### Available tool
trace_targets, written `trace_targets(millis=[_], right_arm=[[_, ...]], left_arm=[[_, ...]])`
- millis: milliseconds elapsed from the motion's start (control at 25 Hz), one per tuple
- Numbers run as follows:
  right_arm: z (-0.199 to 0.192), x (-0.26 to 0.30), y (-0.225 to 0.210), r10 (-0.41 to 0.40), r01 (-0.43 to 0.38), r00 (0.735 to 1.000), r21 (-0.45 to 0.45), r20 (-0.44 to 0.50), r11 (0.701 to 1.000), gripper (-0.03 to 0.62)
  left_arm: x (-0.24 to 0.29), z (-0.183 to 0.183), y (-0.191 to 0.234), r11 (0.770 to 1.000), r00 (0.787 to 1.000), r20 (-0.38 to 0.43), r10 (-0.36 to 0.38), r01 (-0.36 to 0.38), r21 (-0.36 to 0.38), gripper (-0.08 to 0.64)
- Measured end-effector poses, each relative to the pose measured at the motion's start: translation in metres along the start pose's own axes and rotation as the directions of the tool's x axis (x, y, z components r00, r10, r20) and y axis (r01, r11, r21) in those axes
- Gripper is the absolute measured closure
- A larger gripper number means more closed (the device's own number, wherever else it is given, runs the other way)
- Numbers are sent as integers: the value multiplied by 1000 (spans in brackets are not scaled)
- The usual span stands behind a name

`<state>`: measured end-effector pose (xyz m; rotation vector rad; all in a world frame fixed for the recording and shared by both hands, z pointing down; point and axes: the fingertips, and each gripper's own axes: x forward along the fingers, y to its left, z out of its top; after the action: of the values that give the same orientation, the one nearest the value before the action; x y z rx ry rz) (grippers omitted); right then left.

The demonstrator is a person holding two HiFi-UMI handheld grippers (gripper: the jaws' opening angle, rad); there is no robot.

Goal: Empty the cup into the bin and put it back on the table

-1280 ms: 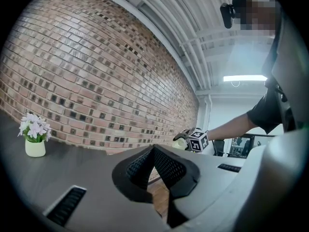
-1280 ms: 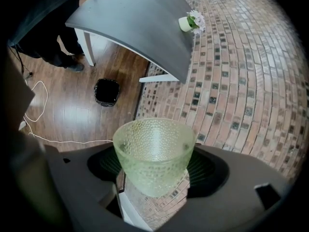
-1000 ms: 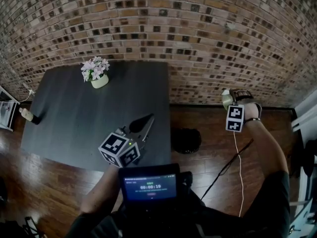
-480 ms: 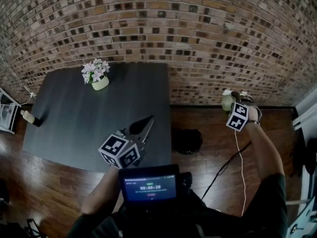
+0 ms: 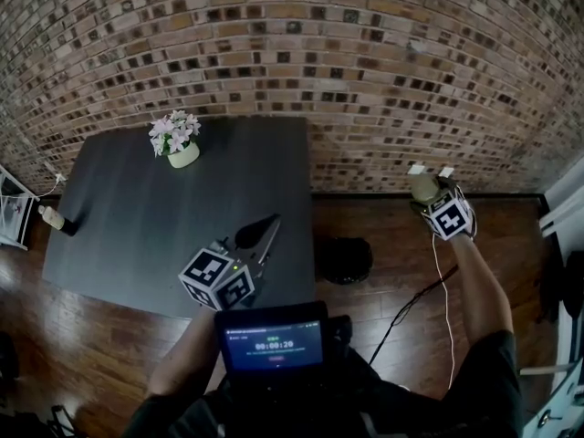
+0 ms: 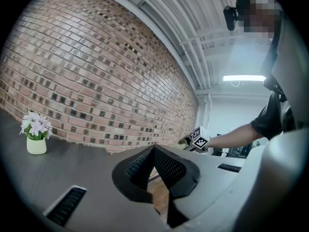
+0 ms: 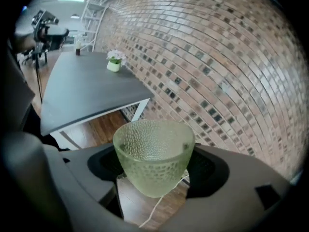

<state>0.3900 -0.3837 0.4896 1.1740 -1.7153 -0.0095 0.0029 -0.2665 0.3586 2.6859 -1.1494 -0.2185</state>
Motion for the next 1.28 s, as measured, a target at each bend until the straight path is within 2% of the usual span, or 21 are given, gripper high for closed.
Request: trace_targets(millis=[160, 320, 520, 720, 920, 1160, 1280], right_arm=[[4, -7, 10, 36, -43, 997, 107, 67, 993, 202], [11, -17, 18, 58, -87, 988, 207, 141, 974, 202], [36, -24, 42, 97, -163, 962, 252, 255, 954, 202], [79, -29, 84, 186, -271, 915, 205, 358, 940, 202], [121, -26, 134, 295, -365, 864, 105, 409, 925, 202], [169, -17, 184, 401, -453, 805, 17, 438, 891, 202], [189, -17, 208, 450, -494, 768, -25, 455, 869, 202]], left_arm=[[-1, -1, 0, 1000, 1000, -10, 0, 0, 7, 557], [-2, -1, -1, 1000, 1000, -2, 9, -9, 7, 557], [-9, -6, 4, 999, 999, -2, 36, -36, -7, 557], [-24, -6, 15, 996, 996, 10, 94, -94, -15, 557], [-48, -4, 27, 985, 984, 41, 174, -174, -9, 557], [-91, 4, 54, 943, 939, 92, 332, -332, -16, 557], [-112, 6, 64, 914, 908, 111, 404, -406, -13, 557]])
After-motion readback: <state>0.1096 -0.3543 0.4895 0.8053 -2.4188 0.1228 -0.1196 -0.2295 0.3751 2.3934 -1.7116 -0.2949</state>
